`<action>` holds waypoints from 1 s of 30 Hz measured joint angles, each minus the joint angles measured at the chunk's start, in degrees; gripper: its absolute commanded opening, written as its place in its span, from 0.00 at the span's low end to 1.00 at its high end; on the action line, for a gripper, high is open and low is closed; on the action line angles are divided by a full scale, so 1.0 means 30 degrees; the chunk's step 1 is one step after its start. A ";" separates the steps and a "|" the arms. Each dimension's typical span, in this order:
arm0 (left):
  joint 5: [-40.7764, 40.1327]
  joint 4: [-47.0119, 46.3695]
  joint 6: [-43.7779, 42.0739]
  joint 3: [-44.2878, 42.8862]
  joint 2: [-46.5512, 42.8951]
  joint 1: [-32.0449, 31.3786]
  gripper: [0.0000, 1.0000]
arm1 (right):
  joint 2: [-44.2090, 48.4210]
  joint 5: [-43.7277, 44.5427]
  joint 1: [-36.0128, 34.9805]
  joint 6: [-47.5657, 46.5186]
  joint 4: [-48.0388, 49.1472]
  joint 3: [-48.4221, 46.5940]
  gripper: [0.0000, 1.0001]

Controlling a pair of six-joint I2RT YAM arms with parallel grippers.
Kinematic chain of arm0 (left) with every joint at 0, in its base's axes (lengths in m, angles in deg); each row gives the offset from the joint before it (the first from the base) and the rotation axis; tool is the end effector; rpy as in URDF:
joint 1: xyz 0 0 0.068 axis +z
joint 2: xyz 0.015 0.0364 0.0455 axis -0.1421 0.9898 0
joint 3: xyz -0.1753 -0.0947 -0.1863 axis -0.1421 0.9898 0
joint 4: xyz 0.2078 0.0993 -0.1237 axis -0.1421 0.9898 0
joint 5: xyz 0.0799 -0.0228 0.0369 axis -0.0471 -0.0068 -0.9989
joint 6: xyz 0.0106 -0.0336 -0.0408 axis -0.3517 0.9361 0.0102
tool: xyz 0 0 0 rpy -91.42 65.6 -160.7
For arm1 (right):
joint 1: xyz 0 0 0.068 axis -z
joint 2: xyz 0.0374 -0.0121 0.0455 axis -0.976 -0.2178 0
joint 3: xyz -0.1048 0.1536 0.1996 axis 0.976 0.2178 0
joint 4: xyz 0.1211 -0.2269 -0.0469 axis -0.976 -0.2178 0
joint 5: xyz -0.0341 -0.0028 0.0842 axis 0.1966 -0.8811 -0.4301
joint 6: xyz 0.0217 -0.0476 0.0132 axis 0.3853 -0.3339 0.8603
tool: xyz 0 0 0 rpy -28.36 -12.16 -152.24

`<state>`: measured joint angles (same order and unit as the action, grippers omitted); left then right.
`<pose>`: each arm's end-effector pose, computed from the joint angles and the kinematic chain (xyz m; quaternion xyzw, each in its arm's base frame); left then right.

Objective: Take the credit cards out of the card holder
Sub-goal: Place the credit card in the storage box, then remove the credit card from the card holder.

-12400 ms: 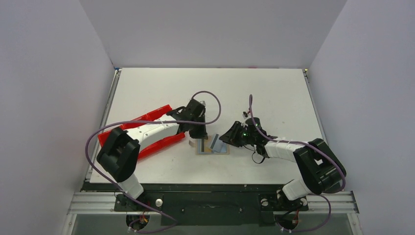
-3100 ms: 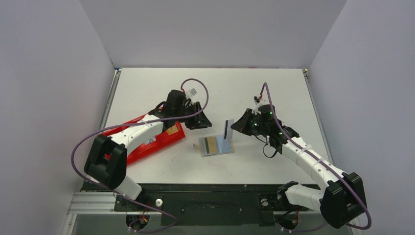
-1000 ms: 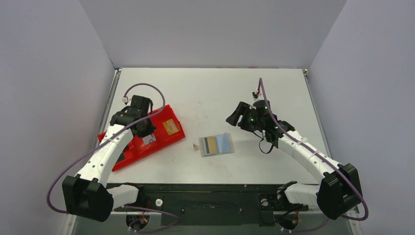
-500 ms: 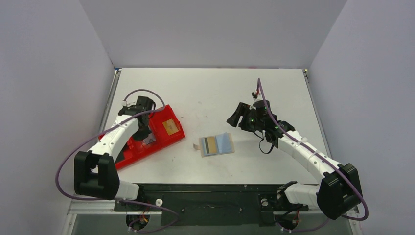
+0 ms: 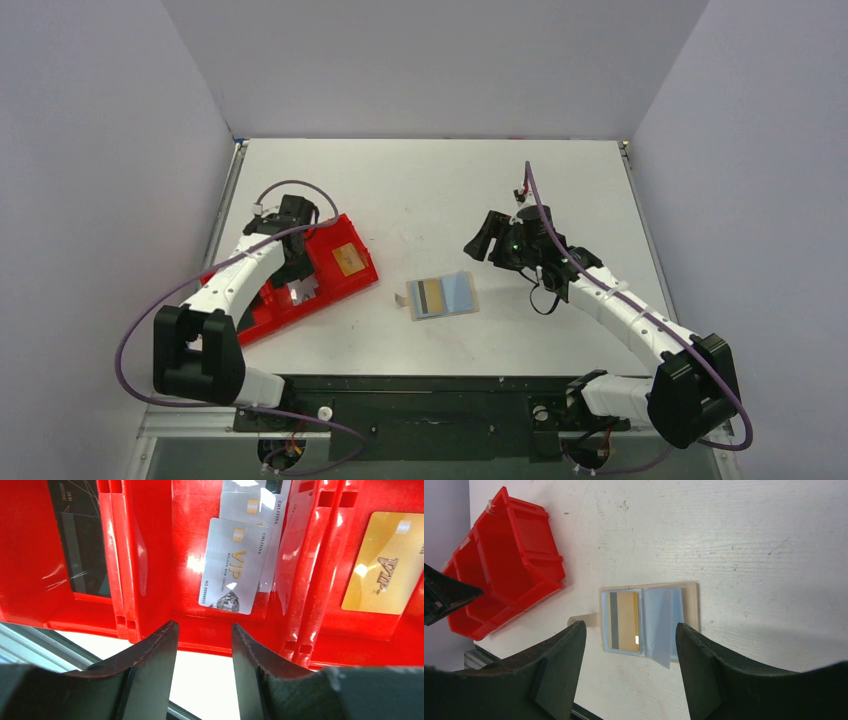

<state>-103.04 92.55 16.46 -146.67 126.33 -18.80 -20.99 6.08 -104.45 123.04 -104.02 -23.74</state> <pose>0.2558 -0.0325 0.2324 -0.2584 0.9323 0.1462 0.2067 0.2348 0.1277 0.2616 0.0642 0.8882 0.3246 0.3188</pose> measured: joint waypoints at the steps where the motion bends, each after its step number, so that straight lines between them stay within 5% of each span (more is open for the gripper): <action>1: 0.0124 -0.0073 -0.0022 0.0000 -0.0036 0.0000 0.44 | 0.0000 0.0000 0.0000 -0.0007 -0.0044 0.0000 0.62; 16: 0.3381 -0.1020 -0.1450 -0.1370 -0.2033 -0.0240 0.52 | 0.0066 0.1093 -0.0007 0.0022 -0.0860 0.0000 0.62; 30: 0.5406 -0.2004 -0.1974 -0.2266 -0.2120 -0.3308 0.54 | 0.0240 0.3279 -0.1719 0.0517 -0.1603 -0.0612 0.62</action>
<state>-86.82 86.54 10.54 -153.46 119.96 -28.73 -20.27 15.92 -109.60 124.59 -108.83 -25.57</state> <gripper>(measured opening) 0.536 0.620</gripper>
